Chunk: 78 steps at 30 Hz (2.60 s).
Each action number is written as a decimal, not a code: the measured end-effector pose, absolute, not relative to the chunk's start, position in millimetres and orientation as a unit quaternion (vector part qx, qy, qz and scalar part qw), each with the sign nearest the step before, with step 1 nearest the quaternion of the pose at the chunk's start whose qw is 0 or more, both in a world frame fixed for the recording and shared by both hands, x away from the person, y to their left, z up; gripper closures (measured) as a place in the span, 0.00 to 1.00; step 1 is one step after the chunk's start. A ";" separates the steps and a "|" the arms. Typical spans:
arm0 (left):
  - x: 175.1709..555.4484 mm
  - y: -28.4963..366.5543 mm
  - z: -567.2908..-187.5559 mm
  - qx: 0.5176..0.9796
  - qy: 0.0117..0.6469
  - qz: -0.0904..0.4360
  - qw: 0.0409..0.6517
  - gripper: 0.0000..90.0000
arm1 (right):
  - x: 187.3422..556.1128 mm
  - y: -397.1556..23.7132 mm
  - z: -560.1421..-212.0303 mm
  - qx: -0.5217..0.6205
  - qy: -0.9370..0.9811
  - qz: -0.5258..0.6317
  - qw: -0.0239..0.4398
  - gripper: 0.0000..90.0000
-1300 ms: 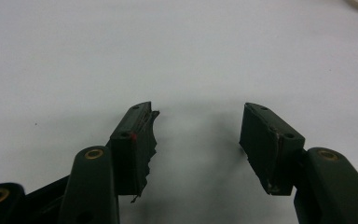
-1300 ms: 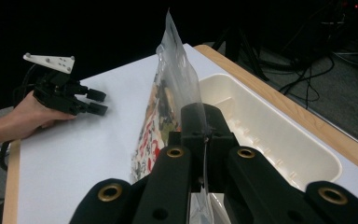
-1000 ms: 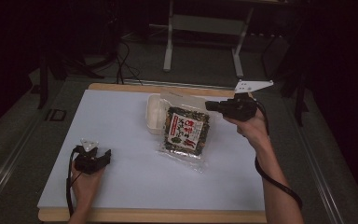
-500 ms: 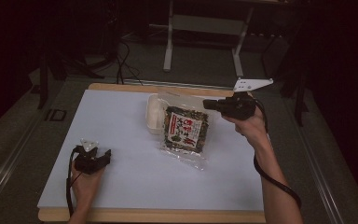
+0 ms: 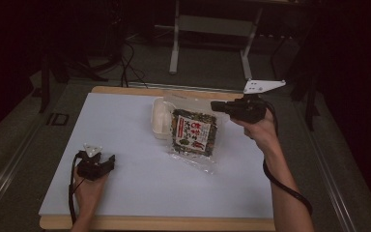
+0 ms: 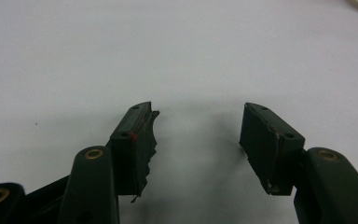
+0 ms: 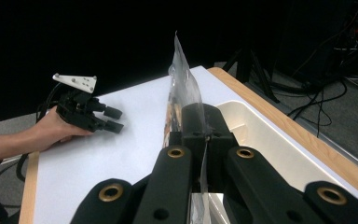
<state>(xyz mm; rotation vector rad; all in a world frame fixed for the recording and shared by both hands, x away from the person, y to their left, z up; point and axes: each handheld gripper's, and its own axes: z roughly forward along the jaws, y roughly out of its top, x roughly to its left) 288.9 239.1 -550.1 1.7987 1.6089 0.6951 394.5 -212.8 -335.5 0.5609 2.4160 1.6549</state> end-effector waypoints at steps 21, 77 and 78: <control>288.7 239.2 -550.2 0.679 0.610 0.264 0.312 0.49 | 397.8 -214.2 -324.7 0.202 0.787 0.576 0.095 1.00; 288.9 239.6 -550.2 0.679 0.611 0.263 0.311 0.49 | 420.4 -201.4 -305.0 0.232 0.726 0.633 0.136 1.00; 288.9 239.6 -550.2 0.679 0.611 0.263 0.311 0.49 | 421.2 -200.8 -305.2 0.233 0.726 0.633 0.137 1.00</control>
